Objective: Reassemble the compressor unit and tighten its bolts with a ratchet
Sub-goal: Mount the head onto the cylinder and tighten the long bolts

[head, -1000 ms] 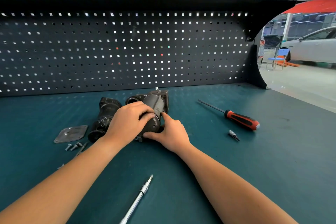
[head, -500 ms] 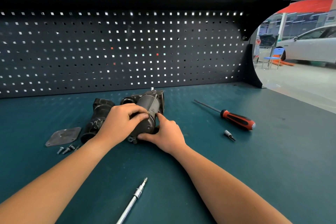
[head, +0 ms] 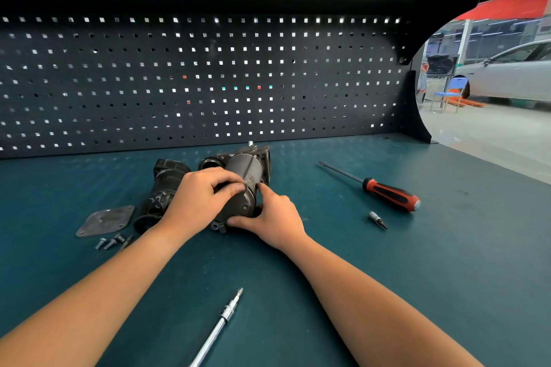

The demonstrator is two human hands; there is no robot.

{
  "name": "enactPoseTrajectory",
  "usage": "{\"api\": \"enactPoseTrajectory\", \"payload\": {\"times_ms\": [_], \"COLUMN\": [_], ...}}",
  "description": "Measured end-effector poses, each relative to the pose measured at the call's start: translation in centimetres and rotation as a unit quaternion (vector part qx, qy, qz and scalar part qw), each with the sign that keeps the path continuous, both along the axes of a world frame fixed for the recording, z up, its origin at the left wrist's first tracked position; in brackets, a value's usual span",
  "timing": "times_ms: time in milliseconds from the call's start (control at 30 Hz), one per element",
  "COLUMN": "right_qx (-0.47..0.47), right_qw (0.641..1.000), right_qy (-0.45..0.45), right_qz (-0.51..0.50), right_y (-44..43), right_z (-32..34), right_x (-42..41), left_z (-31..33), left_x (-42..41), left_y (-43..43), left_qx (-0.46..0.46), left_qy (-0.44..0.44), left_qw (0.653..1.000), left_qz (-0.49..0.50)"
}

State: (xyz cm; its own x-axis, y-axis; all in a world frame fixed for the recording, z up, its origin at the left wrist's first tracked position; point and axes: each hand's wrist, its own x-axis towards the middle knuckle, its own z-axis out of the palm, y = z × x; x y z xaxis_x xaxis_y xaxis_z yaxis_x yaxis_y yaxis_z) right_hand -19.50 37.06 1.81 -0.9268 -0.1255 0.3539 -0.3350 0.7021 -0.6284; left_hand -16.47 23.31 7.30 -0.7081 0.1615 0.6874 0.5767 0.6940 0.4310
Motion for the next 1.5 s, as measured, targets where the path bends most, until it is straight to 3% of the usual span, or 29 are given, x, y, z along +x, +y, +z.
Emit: {"api": "enactPoseTrajectory", "payload": {"times_ms": [1300, 1500], "right_qx": [0.005, 0.003], "right_qw": [1.000, 1.000], "right_qy": [0.010, 0.007], "right_qz": [0.000, -0.002], "right_y": [-0.07, -0.10], "right_z": [0.08, 0.05], "right_x": [0.02, 0.02], "left_z": [-0.40, 0.08], "left_x": [-0.17, -0.37], "left_y": [-0.14, -0.38], "left_qx": [0.028, -0.036], "left_qy": [-0.009, 0.001], "left_qw": [1.000, 0.999], "left_qz": [-0.005, -0.017]}}
